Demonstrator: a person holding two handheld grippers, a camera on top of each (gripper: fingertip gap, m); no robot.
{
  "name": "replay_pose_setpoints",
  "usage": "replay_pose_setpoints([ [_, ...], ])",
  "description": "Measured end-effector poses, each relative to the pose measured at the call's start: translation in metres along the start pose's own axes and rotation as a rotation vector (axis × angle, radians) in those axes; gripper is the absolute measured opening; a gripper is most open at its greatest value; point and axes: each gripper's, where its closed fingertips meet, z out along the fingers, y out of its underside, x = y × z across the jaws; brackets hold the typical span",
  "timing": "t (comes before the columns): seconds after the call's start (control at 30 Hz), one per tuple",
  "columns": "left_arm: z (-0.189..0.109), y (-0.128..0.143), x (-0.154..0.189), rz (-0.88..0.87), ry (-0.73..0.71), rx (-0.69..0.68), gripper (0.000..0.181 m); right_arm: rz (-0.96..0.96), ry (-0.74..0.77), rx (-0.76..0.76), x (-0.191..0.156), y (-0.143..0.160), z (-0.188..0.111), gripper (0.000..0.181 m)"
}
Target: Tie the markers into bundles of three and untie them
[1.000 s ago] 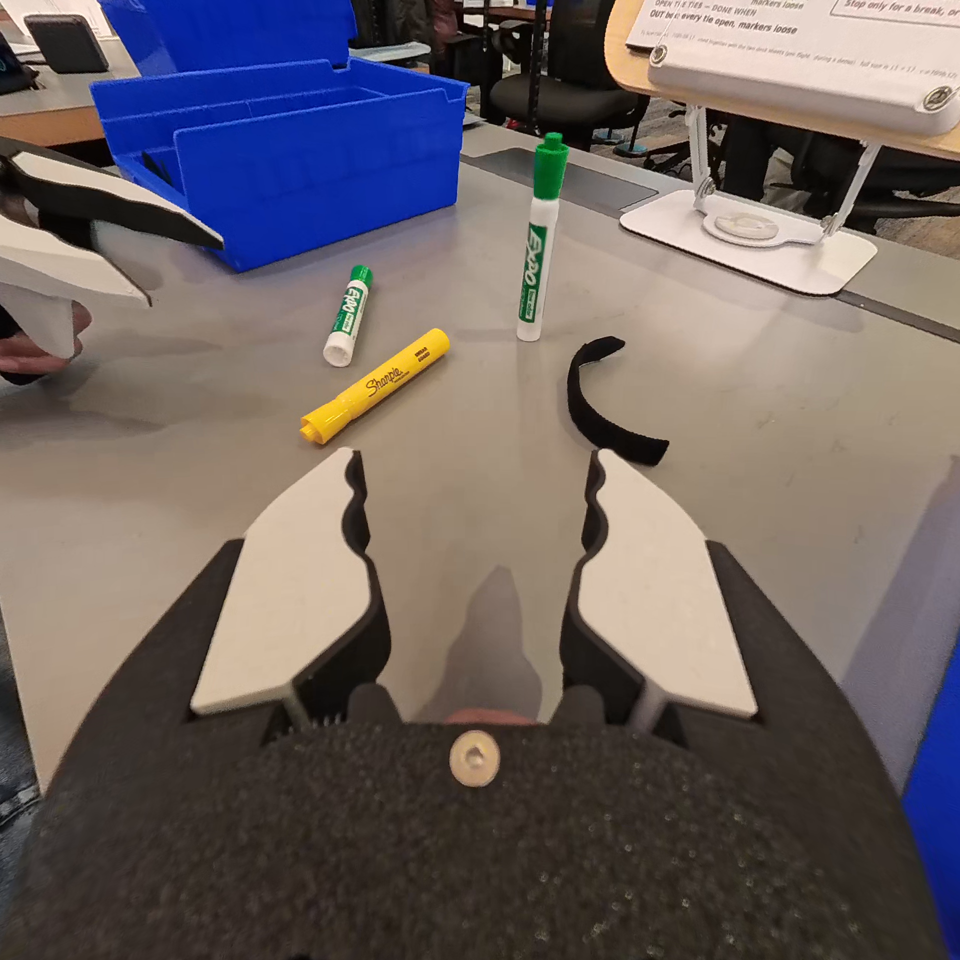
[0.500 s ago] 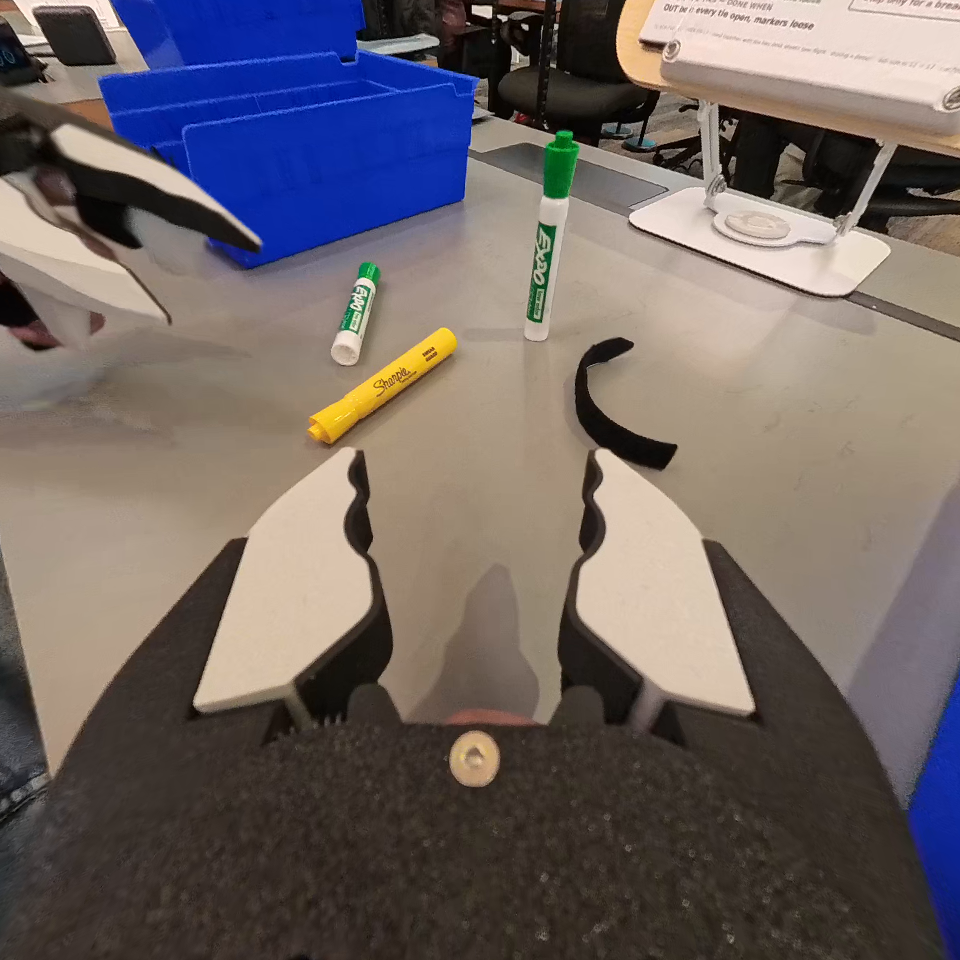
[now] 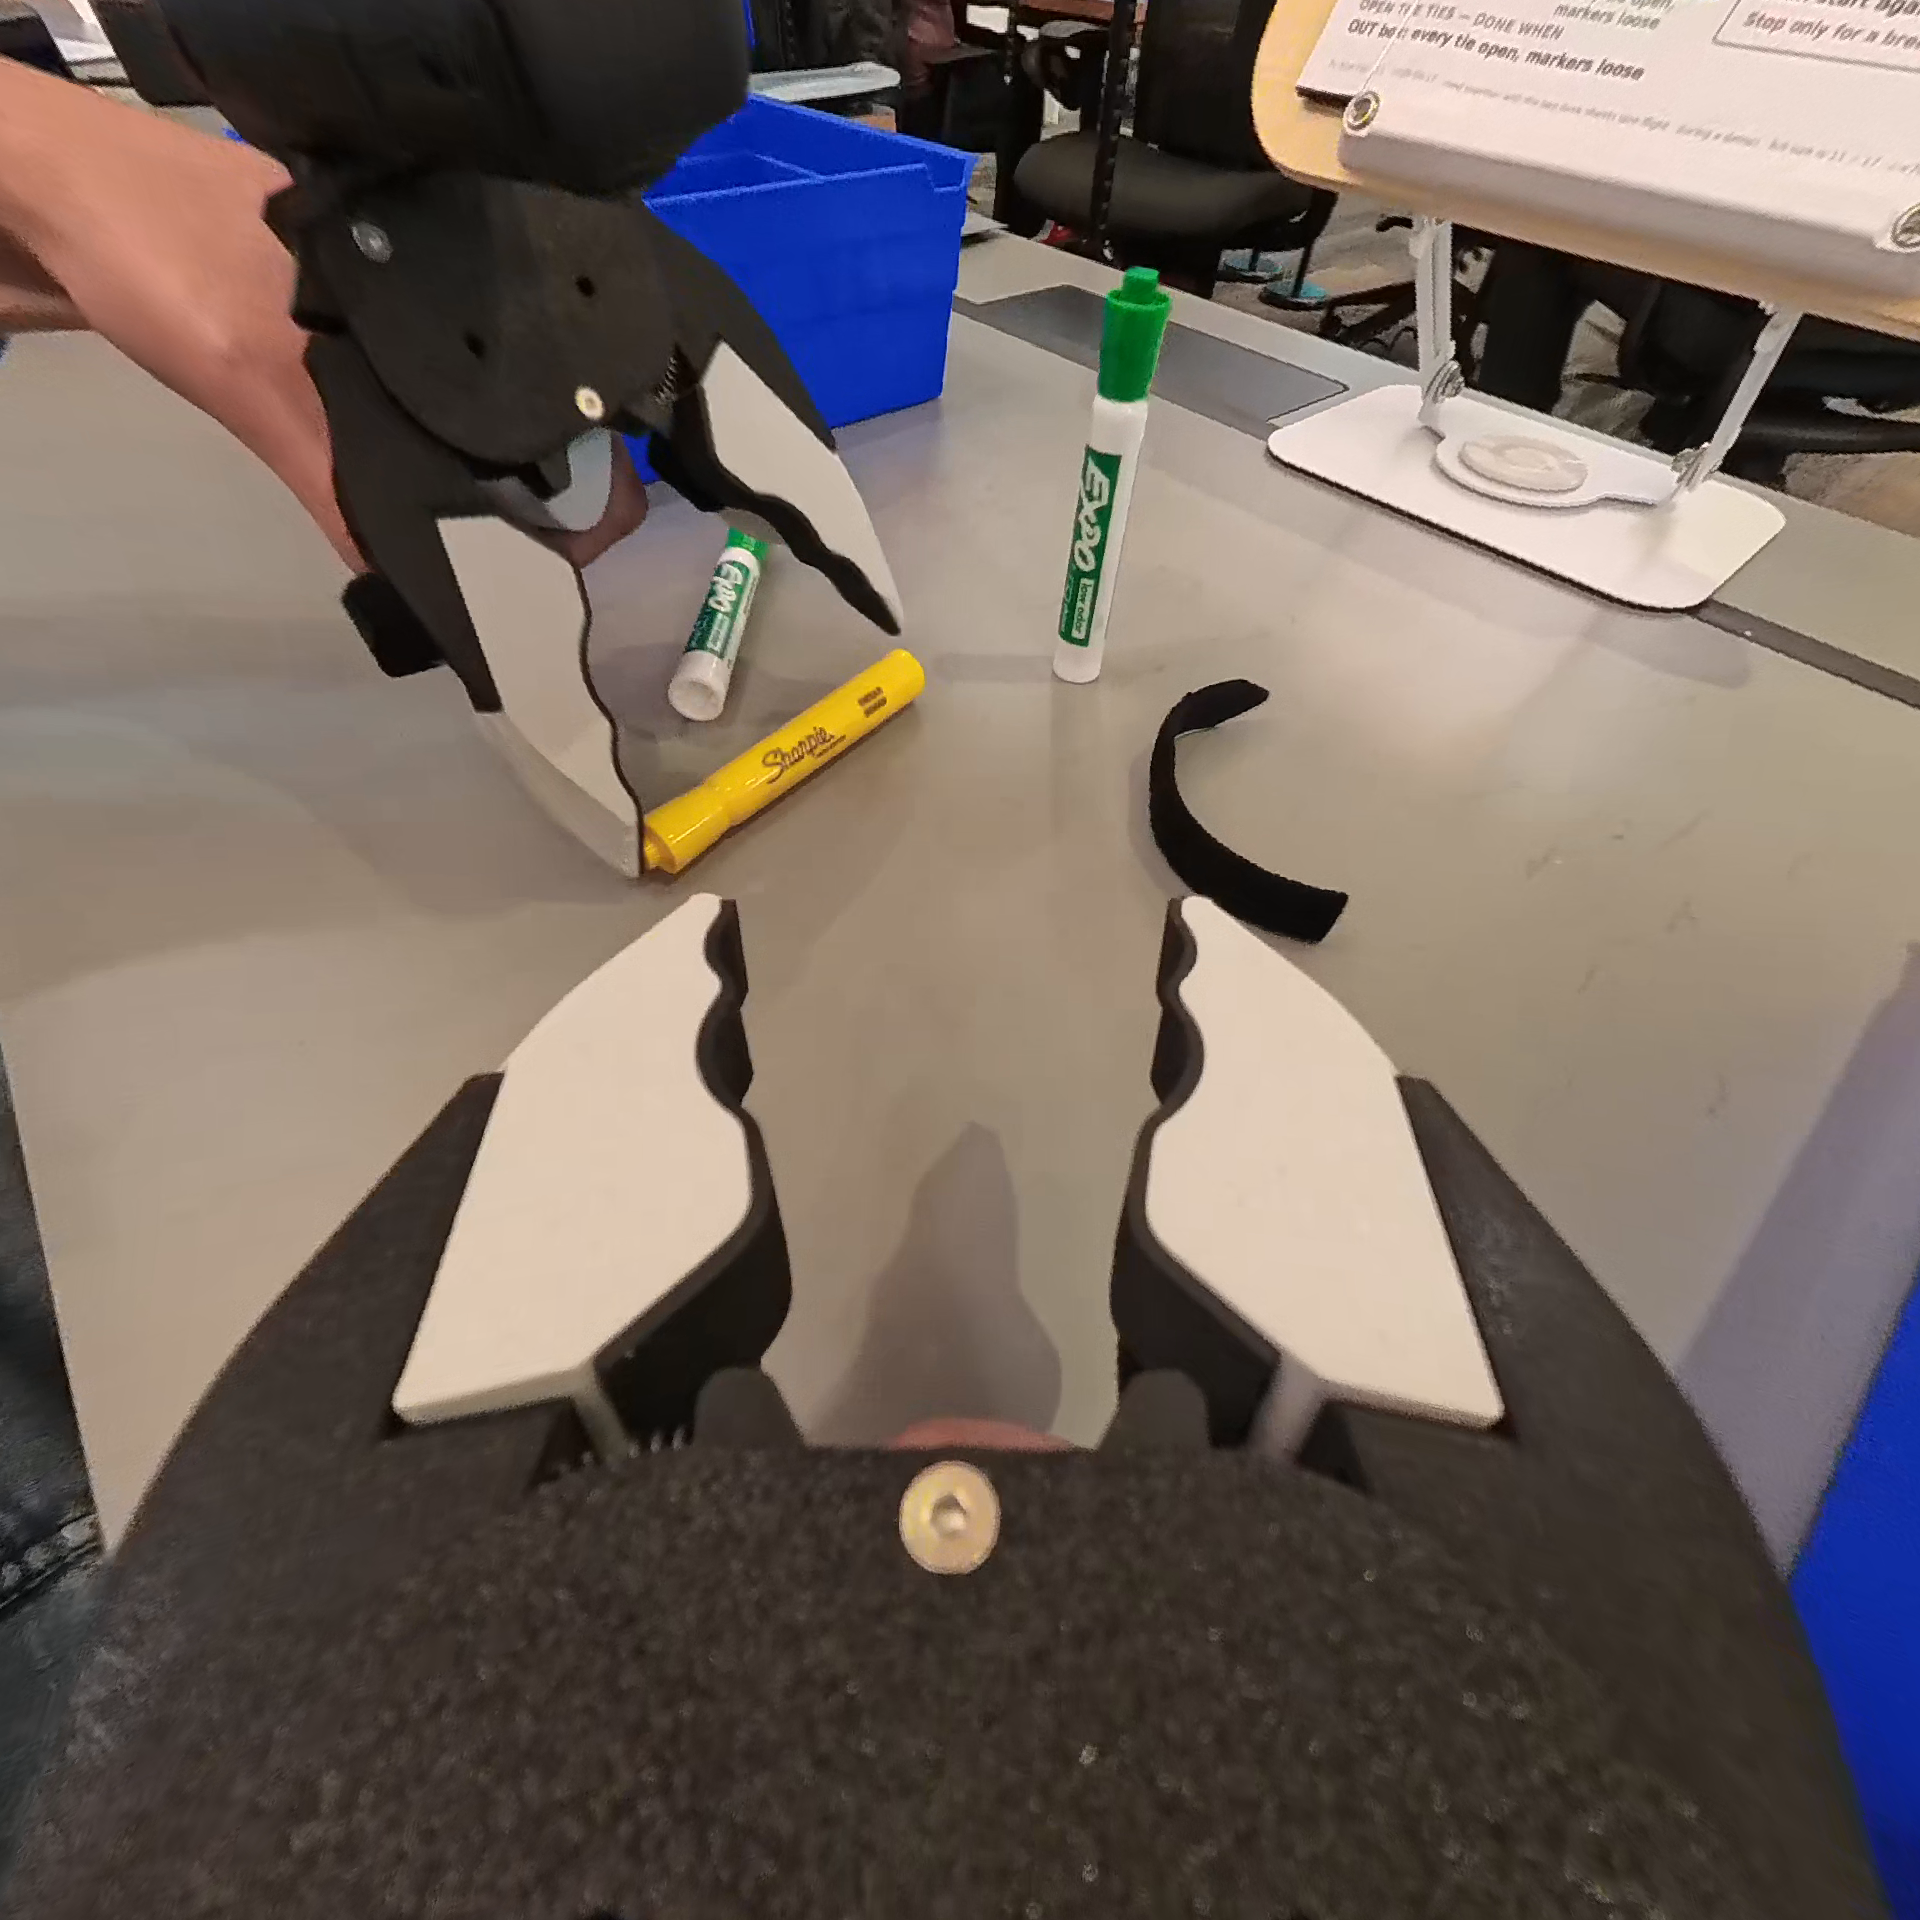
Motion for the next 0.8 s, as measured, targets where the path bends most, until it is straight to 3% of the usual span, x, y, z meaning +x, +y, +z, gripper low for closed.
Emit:
replay_pose_setpoints([
  [0.3, 0.007, 0.002, -0.008, -0.014, 0.001, 0.001, 0.115, 0.024, -0.011, -0.008, 0.002, 0.003, 0.001, 0.075],
  [0.33, 0.006, 0.001, -0.007, -0.008, 0.009, 0.012, 0.106, 0.024, -0.011, -0.008, 0.002, 0.003, 0.001, 0.074],
  [0.4, 0.004, -0.001, -0.004, -0.005, 0.04, 0.054, 0.054, 0.022, -0.011, -0.01, 0.002, 0.004, 0.001, 0.074],
  [0.43, 0.004, -0.002, -0.005, -0.02, 0.039, 0.077, 0.049, 0.021, -0.013, -0.012, 0.001, 0.004, 0.002, 0.074],
  [0.5, 0.003, 0.0, -0.007, -0.051, 0.034, 0.084, 0.065, 0.018, -0.013, -0.016, 0.001, 0.005, 0.003, 0.074],
  [0.67, -0.021, -0.007, -0.006, -0.018, 0.021, 0.171, 0.071, 0.009, -0.014, -0.025, -0.001, 0.006, 0.005, 0.074],
  [0.8, -0.045, 0.009, -0.028, 0.06, -0.014, 0.096, 0.076, 0.0, -0.014, -0.031, -0.002, 0.006, 0.005, 0.074],
])
